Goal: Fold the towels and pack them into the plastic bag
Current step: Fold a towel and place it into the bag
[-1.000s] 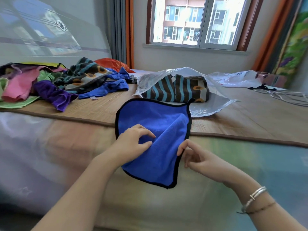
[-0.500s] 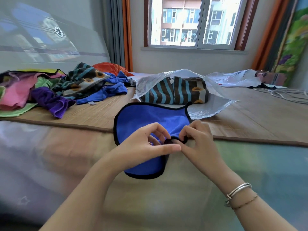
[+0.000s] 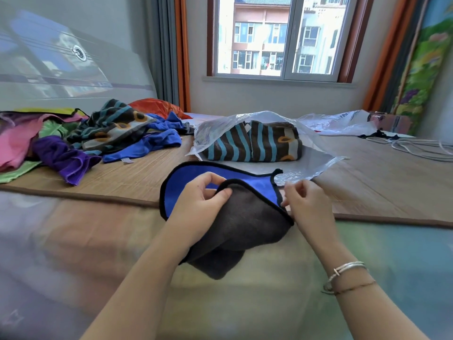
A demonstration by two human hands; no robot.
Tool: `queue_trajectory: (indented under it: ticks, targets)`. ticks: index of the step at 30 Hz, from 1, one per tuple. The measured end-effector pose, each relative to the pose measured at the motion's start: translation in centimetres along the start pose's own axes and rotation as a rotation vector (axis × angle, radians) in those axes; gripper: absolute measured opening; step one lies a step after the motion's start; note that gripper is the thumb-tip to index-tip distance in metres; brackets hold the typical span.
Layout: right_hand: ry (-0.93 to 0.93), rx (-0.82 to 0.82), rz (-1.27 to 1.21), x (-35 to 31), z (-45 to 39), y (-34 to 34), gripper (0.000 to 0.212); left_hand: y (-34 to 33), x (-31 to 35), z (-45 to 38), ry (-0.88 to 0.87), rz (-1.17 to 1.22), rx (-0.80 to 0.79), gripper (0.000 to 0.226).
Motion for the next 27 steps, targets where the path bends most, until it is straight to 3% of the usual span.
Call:
queue_trajectory:
  ticks: [3,5,8,11,14,16,19,23,27]
  targets:
    - [-0.141,0.055,0.462,0.6,-2.6,-0.6,0.034,-0.8,-0.4,-0.3,-0.047,-0.091,-0.025,0.005]
    - [-0.158,0.004,0.563,0.3,-3.9,-1.8,0.042,-1.3,-0.6,-0.4,-0.075,-0.139,-0.046,0.003]
    - [-0.159,-0.099,0.61,0.0,-4.5,-3.8,0.035,-1.6,-0.9,-0.5,-0.104,-0.21,-0.024,0.002]
    - [-0.127,-0.234,0.396,-1.0,-3.6,-4.4,0.01,-1.2,-1.3,-0.9,-0.116,-0.24,0.027,0.007]
    - [-0.078,-0.422,-0.053,-3.4,-1.6,-3.5,0.029,-0.4,-1.1,-1.0,-0.16,-0.229,0.017,0.011]
    - [0.013,-0.55,-0.186,-4.6,-0.4,-2.5,0.039,0.0,-0.6,-0.9,-0.227,-0.263,-0.016,0.009]
    - [0.153,-0.782,-0.223,-5.6,1.7,-1.0,0.048,0.8,0.3,-0.7,-0.291,-0.29,-0.007,0.01]
    - [0.122,-0.964,-0.309,-6.1,3.4,0.7,0.06,1.7,1.7,-0.2,-0.301,-0.138,-0.09,0.01]
    - [0.048,-1.002,-0.326,-5.7,3.9,1.6,0.058,2.1,2.6,0.7,-0.302,-0.138,-0.103,0.013]
Point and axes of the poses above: each hand's wrist, its own z-axis away from the middle knuckle, its own y-axis out of the back of the hand, x = y × z, the point moved 2 cm from there along -z, towards the middle knuckle, and after that the axes turned 14 degrees about -y, right-handed, at the moved point
